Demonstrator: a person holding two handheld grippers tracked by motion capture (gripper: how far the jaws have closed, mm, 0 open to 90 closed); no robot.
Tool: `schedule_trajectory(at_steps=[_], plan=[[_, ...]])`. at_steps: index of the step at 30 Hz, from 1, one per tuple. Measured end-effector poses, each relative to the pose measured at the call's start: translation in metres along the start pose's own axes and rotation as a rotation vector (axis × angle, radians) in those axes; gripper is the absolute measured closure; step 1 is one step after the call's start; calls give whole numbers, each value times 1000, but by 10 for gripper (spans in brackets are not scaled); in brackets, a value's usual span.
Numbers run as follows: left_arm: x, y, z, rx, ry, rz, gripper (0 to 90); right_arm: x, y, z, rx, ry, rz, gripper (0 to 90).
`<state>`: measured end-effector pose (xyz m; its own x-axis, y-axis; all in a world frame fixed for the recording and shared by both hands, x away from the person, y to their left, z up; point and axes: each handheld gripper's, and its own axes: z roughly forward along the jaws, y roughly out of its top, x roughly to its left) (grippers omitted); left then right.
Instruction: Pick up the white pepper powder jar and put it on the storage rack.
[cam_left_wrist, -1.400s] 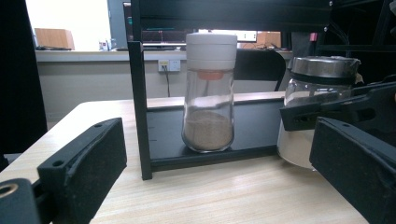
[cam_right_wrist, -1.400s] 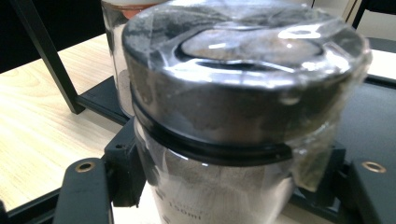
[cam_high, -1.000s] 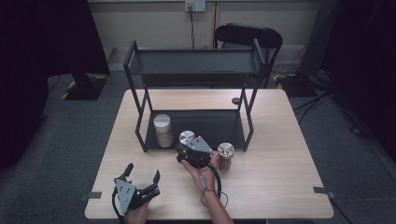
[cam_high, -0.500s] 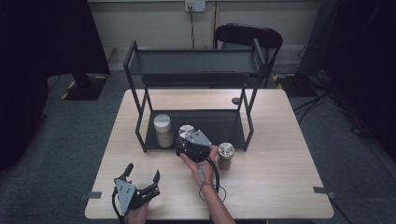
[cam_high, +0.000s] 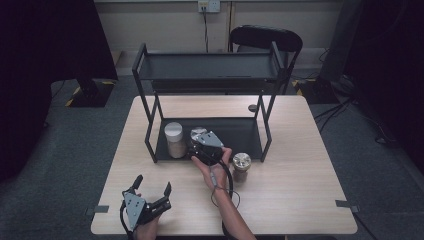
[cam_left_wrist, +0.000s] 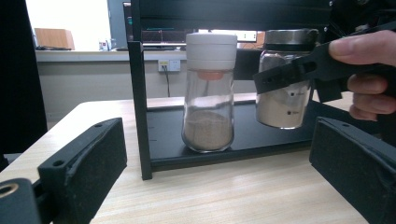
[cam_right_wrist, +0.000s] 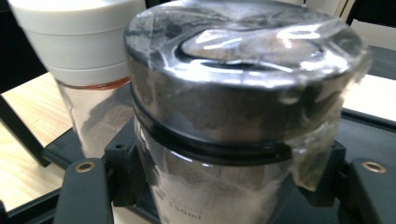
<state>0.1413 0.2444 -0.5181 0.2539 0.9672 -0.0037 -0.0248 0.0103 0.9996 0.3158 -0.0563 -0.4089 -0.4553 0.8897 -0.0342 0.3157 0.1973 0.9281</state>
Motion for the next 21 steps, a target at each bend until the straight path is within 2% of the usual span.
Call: schedule_trajectory(at_steps=[10, 16, 21], plan=[[0, 0, 0, 0, 0, 0, 32, 2, 3, 19, 40, -19, -12, 304], [0, 0, 0, 0, 0, 0, 32, 0, 2, 28, 66, -23, 3, 304], [0, 0, 0, 0, 0, 0, 32, 0, 3, 34, 84, -36, -9, 304]])
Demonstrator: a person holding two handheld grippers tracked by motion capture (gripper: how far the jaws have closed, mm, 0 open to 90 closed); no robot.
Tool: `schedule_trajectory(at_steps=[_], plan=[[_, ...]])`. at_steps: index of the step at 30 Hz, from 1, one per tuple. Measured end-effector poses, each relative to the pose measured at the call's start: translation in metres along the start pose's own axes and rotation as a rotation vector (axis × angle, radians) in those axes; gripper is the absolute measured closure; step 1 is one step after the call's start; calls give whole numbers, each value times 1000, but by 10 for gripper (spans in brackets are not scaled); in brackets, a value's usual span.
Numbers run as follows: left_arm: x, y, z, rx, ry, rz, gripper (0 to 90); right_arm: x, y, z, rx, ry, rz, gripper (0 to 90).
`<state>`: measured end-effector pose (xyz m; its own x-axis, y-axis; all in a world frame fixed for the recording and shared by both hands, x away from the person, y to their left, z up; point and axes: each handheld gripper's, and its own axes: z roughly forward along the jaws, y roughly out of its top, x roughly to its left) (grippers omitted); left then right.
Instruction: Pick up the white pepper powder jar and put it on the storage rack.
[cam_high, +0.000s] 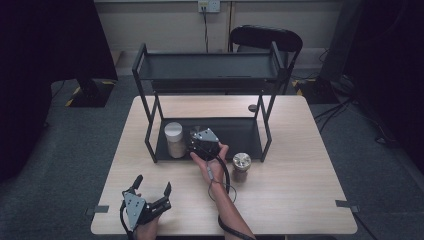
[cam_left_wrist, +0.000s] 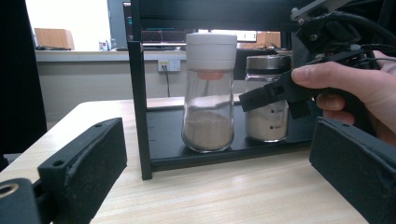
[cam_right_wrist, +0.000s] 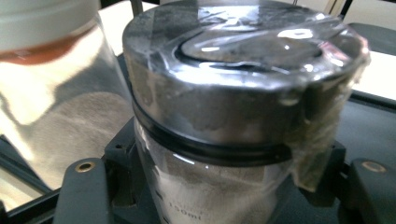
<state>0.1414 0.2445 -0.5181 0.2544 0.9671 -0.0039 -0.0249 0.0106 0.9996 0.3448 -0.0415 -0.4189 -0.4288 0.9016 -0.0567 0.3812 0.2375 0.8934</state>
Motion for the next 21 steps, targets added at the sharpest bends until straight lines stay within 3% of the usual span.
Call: schedule_trajectory(at_steps=[21], plan=[[0, 0, 0, 0, -1, 0, 32, -8, -1, 2, 22, 15, 30, 303]])
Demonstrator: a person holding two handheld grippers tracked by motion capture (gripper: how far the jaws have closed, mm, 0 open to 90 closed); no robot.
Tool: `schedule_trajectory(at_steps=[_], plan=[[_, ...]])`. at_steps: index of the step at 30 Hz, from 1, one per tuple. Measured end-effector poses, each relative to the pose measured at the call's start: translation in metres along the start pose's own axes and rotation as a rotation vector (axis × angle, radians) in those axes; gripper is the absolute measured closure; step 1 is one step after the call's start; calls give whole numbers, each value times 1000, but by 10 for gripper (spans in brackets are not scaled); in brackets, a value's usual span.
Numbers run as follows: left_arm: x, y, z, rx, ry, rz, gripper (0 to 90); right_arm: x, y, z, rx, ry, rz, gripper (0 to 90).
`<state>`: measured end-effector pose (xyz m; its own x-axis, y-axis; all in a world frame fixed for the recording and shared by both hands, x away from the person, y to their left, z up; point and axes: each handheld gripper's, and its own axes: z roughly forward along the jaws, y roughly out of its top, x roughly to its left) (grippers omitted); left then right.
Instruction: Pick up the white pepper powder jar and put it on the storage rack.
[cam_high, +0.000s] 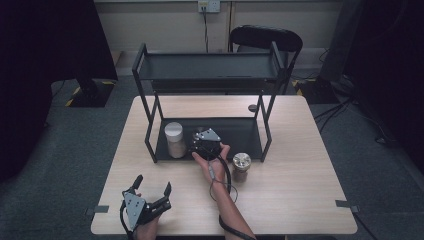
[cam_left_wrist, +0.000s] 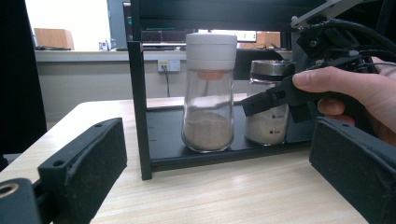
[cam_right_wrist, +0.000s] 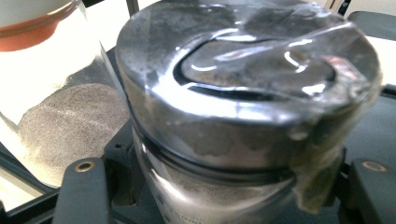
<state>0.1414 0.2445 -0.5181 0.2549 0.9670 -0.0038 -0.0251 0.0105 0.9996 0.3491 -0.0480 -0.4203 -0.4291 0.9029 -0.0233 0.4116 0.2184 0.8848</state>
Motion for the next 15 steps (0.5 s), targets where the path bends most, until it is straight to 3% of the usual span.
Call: schedule_trajectory(at_steps=[11, 15], plan=[[0, 0, 0, 0, 0, 0, 34, 2, 1, 0, 2, -6, 14, 299], [0, 0, 0, 0, 0, 0, 34, 2, 3, 2, 14, -6, -6, 294]])
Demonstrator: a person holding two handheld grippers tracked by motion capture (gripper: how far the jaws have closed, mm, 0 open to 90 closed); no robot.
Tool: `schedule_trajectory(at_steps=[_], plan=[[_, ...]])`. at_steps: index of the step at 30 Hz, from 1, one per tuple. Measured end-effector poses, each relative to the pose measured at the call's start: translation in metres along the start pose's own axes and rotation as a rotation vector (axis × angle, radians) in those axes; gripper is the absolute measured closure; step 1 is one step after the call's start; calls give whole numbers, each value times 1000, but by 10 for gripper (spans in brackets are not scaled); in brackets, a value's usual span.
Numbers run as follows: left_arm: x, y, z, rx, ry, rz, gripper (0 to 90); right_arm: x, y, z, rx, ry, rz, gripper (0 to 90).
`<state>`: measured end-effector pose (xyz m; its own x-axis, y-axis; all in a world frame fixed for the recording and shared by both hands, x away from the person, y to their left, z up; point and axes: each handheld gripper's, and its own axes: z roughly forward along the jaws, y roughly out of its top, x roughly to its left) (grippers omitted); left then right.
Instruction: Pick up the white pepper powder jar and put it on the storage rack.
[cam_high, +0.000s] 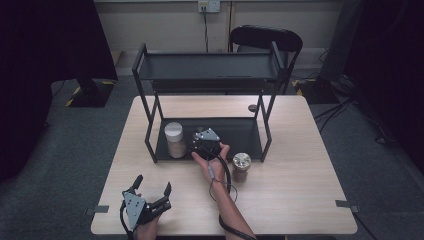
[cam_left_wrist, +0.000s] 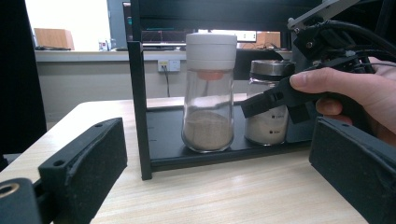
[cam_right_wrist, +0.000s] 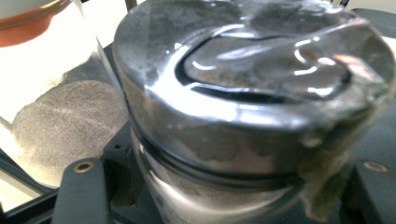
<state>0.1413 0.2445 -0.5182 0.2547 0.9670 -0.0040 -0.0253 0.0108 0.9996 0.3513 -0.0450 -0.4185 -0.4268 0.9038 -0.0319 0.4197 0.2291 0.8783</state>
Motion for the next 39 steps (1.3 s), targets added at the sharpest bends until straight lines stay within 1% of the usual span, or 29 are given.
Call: schedule_trajectory(at_steps=[3, 6, 8, 10, 14, 16, 18, 19, 21, 23, 24, 26, 27, 30, 35, 39], plan=[[0, 0, 0, 0, 0, 0, 34, -1, -1, -1, -5, 6, 8, 283], [0, 0, 0, 0, 0, 0, 33, -2, -1, -1, -16, 11, 20, 222], [0, 0, 0, 0, 0, 0, 34, -3, -1, -2, -17, 23, 28, 189], [0, 0, 0, 0, 0, 0, 34, -1, 0, -3, -19, 16, 36, 129], [0, 0, 0, 0, 0, 0, 34, -1, 1, -6, -31, 19, 57, 78], [0, 0, 0, 0, 0, 0, 34, -1, 0, -7, -43, 18, 66, 37], [0, 0, 0, 0, 0, 0, 34, 0, 0, -8, -48, 15, 63, 11], [0, 0, 0, 0, 0, 0, 34, 2, -1, -9, -53, 15, 50, 0], [0, 0, 0, 0, 0, 0, 34, 6, -2, -9, -58, -2, 41, 0], [0, 0, 0, 0, 0, 0, 34, 7, -3, -10, -59, 3, 21, 0], [0, 0, 0, 0, 0, 0, 34, 8, -4, -10, -63, -6, 22, 0], [0, 0, 0, 0, 1, 0, 34, 7, -6, -11, -69, -10, 53, 0], [0, 0, 0, 0, 1, 0, 34, 6, -7, -12, -72, -13, 61, 0], [0, 0, 0, 0, 1, 0, 34, 6, -9, -15, -89, -15, 58, 1], [0, 0, 0, 0, 2, 0, 33, 2, -10, -21, -111, 4, 84, 3], [0, 0, 0, 0, 2, 1, 34, 2, -9, -25, -122, 10, 81, 3]])
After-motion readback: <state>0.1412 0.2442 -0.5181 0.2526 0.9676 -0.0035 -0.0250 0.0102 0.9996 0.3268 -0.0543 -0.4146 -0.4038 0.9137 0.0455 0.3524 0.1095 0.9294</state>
